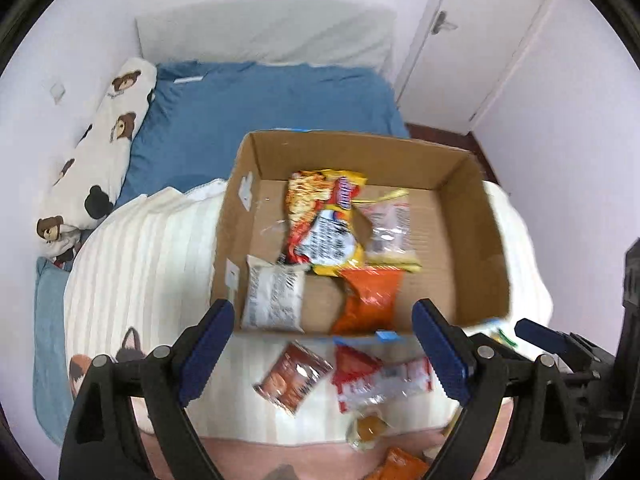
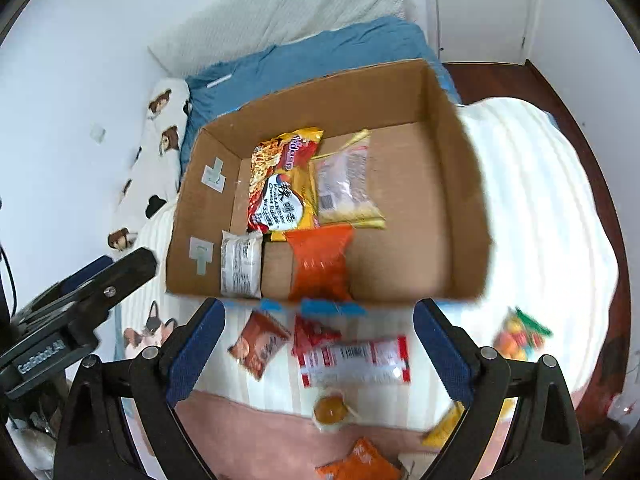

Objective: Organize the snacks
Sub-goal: 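Grasp the orange packet with the left gripper while the right gripper grasps the white bread pack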

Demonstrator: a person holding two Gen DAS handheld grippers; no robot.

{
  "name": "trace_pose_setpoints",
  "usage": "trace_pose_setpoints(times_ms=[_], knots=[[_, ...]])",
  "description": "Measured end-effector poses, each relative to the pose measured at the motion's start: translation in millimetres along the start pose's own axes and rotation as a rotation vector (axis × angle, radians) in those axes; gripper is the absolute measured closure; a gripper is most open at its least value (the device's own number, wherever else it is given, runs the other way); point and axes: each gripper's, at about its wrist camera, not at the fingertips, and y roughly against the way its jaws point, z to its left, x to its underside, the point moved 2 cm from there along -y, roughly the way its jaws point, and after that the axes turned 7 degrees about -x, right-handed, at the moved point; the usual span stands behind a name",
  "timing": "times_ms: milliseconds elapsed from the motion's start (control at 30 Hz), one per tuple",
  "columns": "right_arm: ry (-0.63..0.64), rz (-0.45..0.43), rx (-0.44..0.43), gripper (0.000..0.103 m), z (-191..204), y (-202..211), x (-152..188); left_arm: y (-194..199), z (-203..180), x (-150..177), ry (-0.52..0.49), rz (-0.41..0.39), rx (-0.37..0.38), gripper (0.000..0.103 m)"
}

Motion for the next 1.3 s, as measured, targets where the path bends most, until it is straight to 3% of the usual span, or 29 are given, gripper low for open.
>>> trace_pose_setpoints(times_ms=[133, 267, 300, 533, 700, 767, 900, 1000, 1067, 1300], knots=[[-0.067, -0.013, -0.007, 0.006, -29, 29, 36, 22, -12, 36, -0.008, -0.028, 0.013, 0.012], [-0.155, 0.016, -0.011, 0.006, -66, 35, 75, 13, -31, 86, -0.036, 0.028, 0.014, 0.012], [-0.134, 0.019, -0.002, 0.006, -76, 33, 84, 6, -37, 98, -0.047, 0.056, 0.022, 0.012], [-0.299, 0.084, 0.011, 0.006, -148, 20, 167, -74, -94, 213, -0.258, 0.337, 0.049, 0.012], [-0.373, 0.147, 0.002, 0.006, -178, 3, 216, -119, -129, 260, -0.354, 0.448, 0.042, 0.012], [-0.398, 0.167, -0.005, 0.008, -187, -4, 232, -131, -143, 272, -0.392, 0.473, 0.030, 0.012], [-0.414, 0.194, -0.005, 0.012, -193, -14, 252, -147, -141, 274, -0.350, 0.483, -0.017, 0.032], [-0.396, 0.203, 0.003, 0.017, -192, -24, 263, -148, -123, 265, -0.254, 0.486, -0.036, 0.032], [-0.430, 0.225, -0.009, 0.025, -190, -33, 269, -148, -108, 259, -0.202, 0.481, -0.064, 0.032], [-0.358, 0.245, 0.047, 0.028, -168, -68, 274, -153, -89, 262, -0.106, 0.505, -0.073, 0.032]])
